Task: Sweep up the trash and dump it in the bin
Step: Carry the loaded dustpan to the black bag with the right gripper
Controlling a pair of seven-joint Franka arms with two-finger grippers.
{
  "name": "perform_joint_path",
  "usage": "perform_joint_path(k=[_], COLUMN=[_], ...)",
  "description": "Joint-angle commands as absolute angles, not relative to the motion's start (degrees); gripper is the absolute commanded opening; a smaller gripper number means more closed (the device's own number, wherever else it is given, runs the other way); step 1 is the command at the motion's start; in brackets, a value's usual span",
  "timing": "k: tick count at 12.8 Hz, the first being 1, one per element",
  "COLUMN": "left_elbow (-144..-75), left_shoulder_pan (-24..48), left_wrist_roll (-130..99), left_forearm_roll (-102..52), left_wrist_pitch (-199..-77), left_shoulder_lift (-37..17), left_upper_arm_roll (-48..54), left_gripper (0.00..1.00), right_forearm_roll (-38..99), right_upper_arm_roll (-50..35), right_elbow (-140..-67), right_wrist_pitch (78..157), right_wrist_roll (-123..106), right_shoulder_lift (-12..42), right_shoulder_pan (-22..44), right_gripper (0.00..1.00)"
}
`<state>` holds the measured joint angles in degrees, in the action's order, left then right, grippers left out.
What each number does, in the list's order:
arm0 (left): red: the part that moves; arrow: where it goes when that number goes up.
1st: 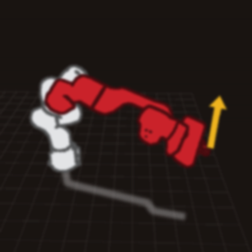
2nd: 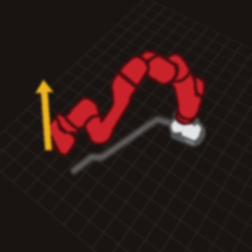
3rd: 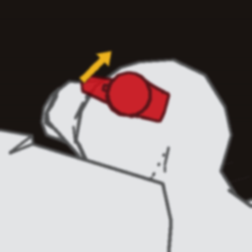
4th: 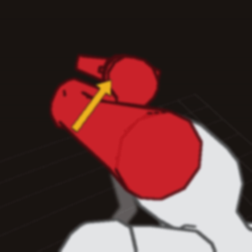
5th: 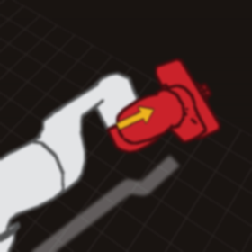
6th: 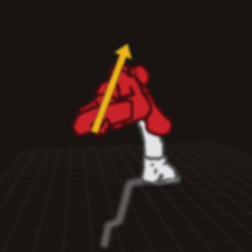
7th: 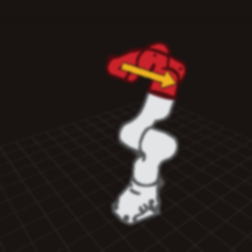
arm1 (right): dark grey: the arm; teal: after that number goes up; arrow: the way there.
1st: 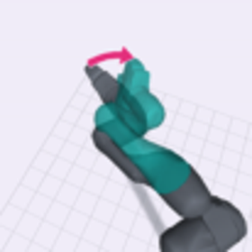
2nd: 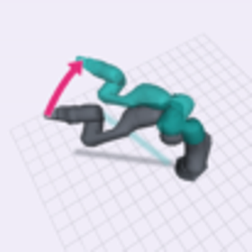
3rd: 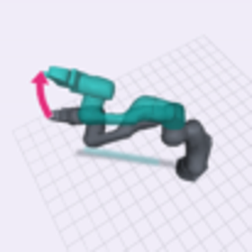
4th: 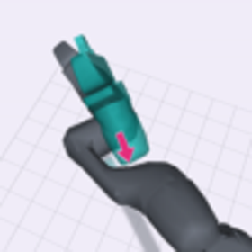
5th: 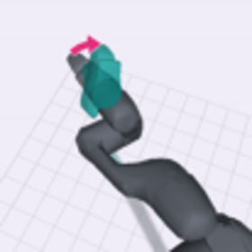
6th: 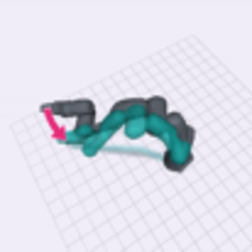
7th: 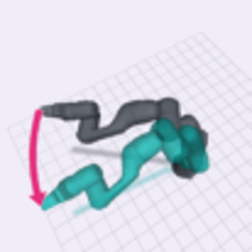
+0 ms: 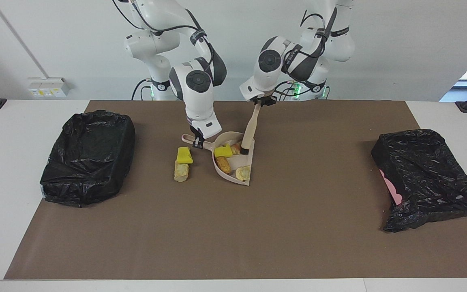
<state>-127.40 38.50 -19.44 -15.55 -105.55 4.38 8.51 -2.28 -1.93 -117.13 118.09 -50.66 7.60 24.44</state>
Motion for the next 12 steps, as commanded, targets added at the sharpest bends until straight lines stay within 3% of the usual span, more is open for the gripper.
perform_joint_path(k=[1, 5, 8, 12], left_elbow=[-123.9, -122.5, -124.2, -133.6], left_shoulder_pan=[37.0, 35.0, 36.4, 46.3], left_wrist_roll=[-22.2, -38.5, -47.3, -55.8], left_forearm_roll=[-16.3, -15.3, -15.3, -15.4], left_wrist_pitch=[-97.8, -94.6, -95.7, -111.4], left_shoulder_lift=[6.3, 8.3, 10.1, 13.1], left_upper_arm_roll=[7.5, 7.6, 8.3, 8.3], left_gripper=[0.00, 0.00, 0.00, 0.00], right_forearm_roll=[-2.7, -2.8, -2.8, -1.8], right_upper_arm_roll=[-2.2, -2.1, -2.1, -1.9], right_elbow=[-117.8, -117.3, -117.3, -117.0], right_wrist_pitch=[118.2, 117.6, 116.2, 115.8], right_wrist_roll=[-51.9, -52.7, -56.1, -63.5], right_shoulder_lift=[6.9, 6.9, 3.5, -1.9], right_shoulder_pan=[24.1, 23.2, 20.0, 13.7], right_gripper=[0.00, 0.00, 0.00, 0.00])
